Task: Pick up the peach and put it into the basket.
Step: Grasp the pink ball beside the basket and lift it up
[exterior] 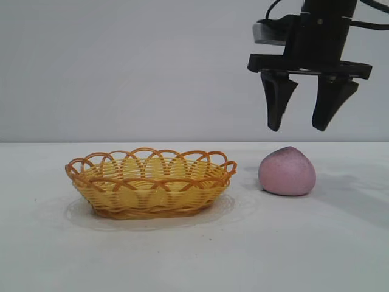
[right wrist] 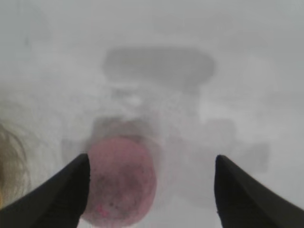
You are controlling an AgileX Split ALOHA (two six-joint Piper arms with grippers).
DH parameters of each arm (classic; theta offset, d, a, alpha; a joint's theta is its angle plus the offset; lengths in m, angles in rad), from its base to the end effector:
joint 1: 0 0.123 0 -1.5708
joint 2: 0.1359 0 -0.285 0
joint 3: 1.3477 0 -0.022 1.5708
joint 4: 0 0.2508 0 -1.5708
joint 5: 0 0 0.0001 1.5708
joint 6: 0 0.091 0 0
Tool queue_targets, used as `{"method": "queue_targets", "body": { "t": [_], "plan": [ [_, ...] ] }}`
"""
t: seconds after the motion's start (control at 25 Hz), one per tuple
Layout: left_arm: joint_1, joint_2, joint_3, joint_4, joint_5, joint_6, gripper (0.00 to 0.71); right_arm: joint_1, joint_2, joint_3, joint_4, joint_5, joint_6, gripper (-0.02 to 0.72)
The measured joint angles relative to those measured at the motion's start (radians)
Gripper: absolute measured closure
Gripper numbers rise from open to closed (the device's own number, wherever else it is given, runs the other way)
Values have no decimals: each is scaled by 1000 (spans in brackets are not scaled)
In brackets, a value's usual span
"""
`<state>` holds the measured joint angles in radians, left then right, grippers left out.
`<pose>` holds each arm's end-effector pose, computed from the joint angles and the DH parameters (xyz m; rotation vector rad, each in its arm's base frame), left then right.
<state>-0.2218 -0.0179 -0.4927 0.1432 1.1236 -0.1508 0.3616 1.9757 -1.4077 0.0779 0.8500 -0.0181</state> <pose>-0.0071 0.0136 0.2708 0.0611 2.0873 -0.0534 0.3731 0.1468 0.1826 -0.4860 2.8715 0.1529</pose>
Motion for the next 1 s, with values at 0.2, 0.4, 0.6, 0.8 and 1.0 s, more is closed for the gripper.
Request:
{"method": "queue_targets", "body": {
  "t": [0.2,0.4,0.6,0.8,1.0],
  "plan": [
    [0,-1,0,-2,0,6,307,26,-1,1,11,28,-17,230],
    [70,-1,0,-2,0,6,307,26,5,1,14,44,-21,316],
    [164,-1,0,-2,0,6,307,26,71,1,32,49,-36,454],
    [170,-1,0,-2,0,6,307,26,118,1,43,41,-55,454],
    [170,-1,0,-2,0,6,307,31,66,1,47,23,-86,703]
  ]
}}
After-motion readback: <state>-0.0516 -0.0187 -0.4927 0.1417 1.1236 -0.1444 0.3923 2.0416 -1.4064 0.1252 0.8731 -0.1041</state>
